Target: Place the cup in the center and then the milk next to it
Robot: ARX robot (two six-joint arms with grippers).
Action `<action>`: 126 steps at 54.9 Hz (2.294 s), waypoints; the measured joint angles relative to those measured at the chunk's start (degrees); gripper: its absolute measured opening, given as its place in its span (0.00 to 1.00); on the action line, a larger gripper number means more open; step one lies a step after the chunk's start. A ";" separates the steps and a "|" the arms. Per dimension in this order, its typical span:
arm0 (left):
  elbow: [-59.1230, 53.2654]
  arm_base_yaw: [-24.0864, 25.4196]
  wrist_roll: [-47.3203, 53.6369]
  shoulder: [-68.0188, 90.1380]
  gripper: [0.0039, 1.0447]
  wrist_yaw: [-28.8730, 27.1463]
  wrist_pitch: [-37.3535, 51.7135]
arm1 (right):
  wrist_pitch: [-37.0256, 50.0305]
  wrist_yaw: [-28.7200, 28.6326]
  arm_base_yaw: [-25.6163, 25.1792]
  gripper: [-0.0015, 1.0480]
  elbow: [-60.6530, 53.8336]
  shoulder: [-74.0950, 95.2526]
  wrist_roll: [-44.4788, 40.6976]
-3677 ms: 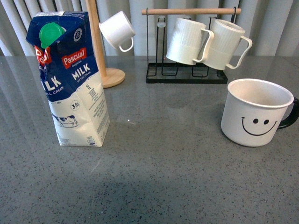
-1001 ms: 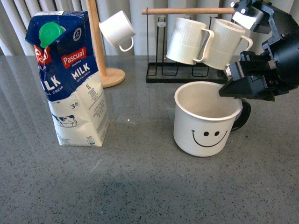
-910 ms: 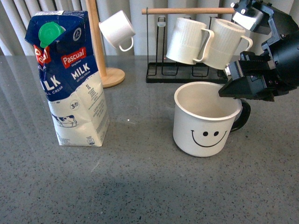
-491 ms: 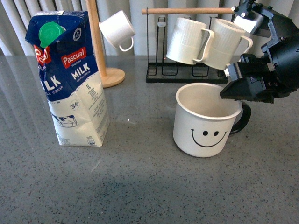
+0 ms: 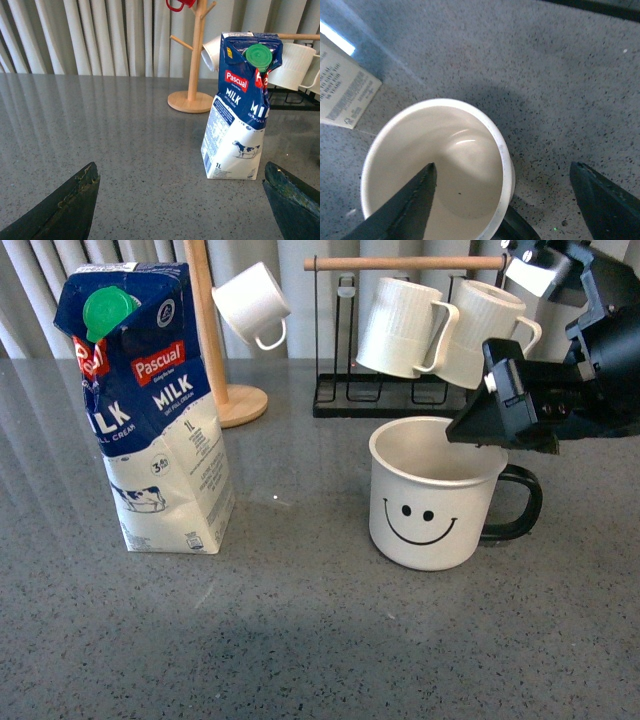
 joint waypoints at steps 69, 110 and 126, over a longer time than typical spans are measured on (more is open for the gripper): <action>0.00 0.00 -0.02 0.00 0.94 0.00 0.00 | 15.76 21.42 -11.87 0.02 -59.43 -86.33 3.54; 0.00 0.00 0.00 0.00 0.94 -0.02 0.02 | 10.10 21.46 -11.87 0.02 -64.94 -98.40 3.52; 0.00 0.00 -0.02 0.00 0.94 0.00 0.00 | 9.86 21.46 -11.87 0.02 -64.94 -98.40 3.48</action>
